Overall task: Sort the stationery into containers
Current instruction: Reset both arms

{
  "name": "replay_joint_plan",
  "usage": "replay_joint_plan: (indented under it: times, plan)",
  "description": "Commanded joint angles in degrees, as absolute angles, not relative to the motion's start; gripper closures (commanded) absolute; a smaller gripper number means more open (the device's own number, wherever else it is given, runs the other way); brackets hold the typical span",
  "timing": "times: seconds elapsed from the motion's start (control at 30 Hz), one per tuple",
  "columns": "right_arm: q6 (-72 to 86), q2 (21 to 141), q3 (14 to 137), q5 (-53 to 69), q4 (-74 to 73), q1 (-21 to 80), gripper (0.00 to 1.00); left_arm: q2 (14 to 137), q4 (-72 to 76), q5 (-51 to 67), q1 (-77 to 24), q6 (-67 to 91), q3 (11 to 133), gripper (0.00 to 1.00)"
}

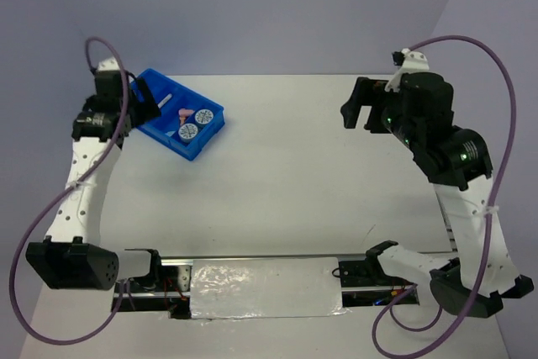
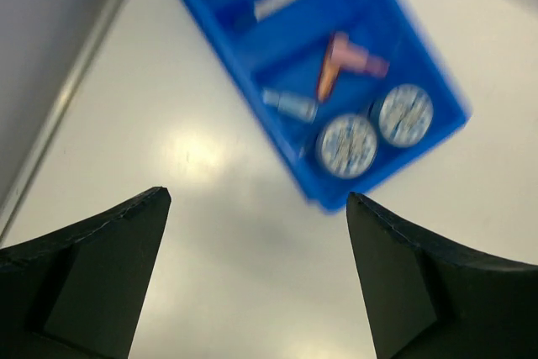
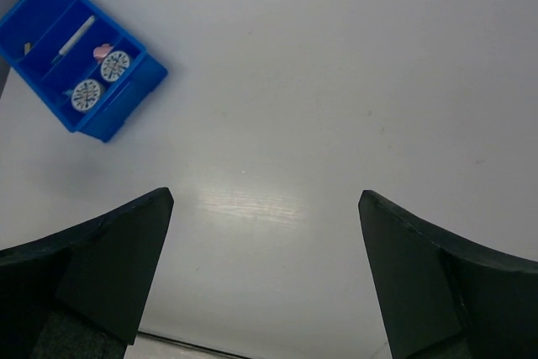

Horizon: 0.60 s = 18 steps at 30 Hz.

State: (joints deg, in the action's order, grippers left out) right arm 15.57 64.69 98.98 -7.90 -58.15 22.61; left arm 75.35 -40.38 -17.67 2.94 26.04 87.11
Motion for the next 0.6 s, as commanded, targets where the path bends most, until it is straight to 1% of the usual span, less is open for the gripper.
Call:
replay_joint_plan:
  times: [0.0,0.07,0.17,0.27,0.37,0.4,0.57]
  plan:
    - [16.35,59.97,97.92,-16.94,-60.91,22.50,0.00,66.41,-44.04,-20.29,-2.96,23.11,76.66,0.01]
    - [16.09,57.32,96.16,-17.67,-60.73,22.50,0.00,62.07,-45.16,-22.40,-3.69,23.20,71.75,0.01]
    - [15.99,51.87,90.37,-14.68,-59.15,22.50,0.00,56.70,-47.63,-23.38,-4.13,24.17,67.17,0.01]
    - [18.63,47.74,85.97,-16.86,-59.85,22.50,0.00,51.08,-49.13,-23.64,-6.15,26.10,64.35,0.01]
    - [18.11,43.60,82.19,-18.10,-58.71,22.50,0.00,44.49,-50.01,-23.64,-8.43,28.12,61.10,0.01]
    - [17.84,42.81,80.61,-18.19,-57.75,22.50,0.00,41.69,-50.97,-24.25,-9.05,28.56,60.39,0.01]
    - [19.24,40.35,78.32,-19.34,-58.18,22.50,0.00,36.40,-52.65,-26.45,-11.07,28.65,59.85,0.01]
